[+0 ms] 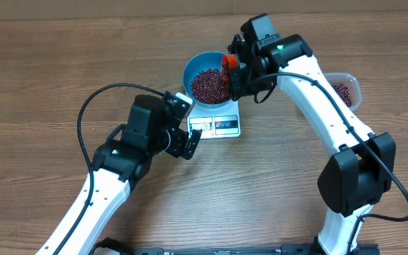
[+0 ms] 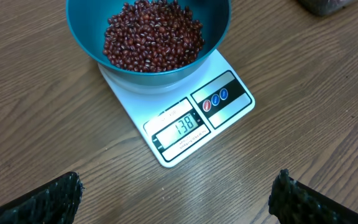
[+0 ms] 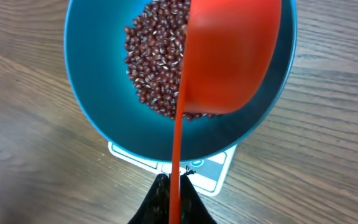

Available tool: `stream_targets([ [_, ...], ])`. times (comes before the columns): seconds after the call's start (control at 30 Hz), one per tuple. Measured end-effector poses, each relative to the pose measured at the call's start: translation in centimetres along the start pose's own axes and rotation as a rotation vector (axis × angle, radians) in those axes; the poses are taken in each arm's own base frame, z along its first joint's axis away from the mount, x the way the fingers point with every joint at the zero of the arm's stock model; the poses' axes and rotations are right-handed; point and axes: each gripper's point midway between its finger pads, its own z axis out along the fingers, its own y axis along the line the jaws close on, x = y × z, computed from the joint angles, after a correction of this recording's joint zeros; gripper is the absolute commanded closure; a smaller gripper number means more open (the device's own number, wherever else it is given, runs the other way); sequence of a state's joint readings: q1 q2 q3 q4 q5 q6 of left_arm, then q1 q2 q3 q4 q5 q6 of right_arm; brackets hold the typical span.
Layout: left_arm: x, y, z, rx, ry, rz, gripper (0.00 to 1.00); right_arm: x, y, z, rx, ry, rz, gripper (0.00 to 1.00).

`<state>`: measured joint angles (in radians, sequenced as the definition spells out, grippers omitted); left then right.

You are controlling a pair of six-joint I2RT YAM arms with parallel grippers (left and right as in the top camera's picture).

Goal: Scoop item into bowl and weigh 150g on scale
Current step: 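Tilt the scoop over the blue bowl to pour beans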

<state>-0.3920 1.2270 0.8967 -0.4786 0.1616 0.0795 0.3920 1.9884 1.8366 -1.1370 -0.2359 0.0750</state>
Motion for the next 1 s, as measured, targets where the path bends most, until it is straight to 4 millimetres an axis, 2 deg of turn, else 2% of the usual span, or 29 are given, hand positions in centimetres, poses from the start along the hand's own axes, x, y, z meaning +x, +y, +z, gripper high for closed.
stream_targets([
  [0.33, 0.0, 0.0, 0.0, 0.0, 0.0, 0.0, 0.01, 0.13, 0.0, 0.34, 0.094, -0.006, -0.039, 0.96],
  [1.0, 0.0, 0.0, 0.0, 0.0, 0.0, 0.0, 0.0, 0.09, -0.25, 0.32, 0.111, -0.008, -0.04, 0.96],
])
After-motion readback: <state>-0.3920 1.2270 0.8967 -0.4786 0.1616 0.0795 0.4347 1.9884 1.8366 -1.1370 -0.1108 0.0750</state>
